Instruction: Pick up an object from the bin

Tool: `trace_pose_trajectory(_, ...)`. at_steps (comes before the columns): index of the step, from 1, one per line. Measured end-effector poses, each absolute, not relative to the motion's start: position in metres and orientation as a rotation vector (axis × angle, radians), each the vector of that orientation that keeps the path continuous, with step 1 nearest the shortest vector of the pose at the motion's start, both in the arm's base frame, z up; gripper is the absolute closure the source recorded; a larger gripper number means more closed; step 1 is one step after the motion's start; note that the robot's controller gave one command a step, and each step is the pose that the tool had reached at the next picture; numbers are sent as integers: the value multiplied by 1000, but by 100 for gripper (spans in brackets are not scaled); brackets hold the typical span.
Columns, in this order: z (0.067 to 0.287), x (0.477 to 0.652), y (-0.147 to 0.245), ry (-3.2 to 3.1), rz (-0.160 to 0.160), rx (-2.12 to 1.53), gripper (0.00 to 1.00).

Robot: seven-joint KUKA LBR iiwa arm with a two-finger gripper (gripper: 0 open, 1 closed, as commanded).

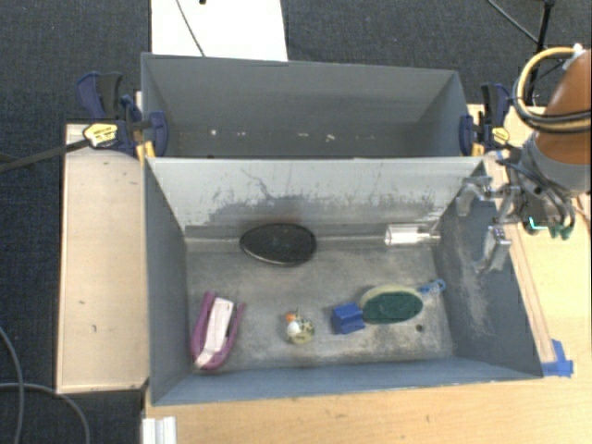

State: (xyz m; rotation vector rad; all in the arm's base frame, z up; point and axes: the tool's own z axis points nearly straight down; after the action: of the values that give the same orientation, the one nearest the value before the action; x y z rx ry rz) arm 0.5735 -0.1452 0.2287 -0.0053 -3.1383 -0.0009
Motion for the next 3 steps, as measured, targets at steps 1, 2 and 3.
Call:
trace_pose_trajectory(1,136,531,-93,-3129,-5,-194,0)
trace_pose_trajectory(2,68,542,-44,-3107,-5,449,0)
trace_pose_trajectory(3,70,543,-46,-3111,-1,449,100)
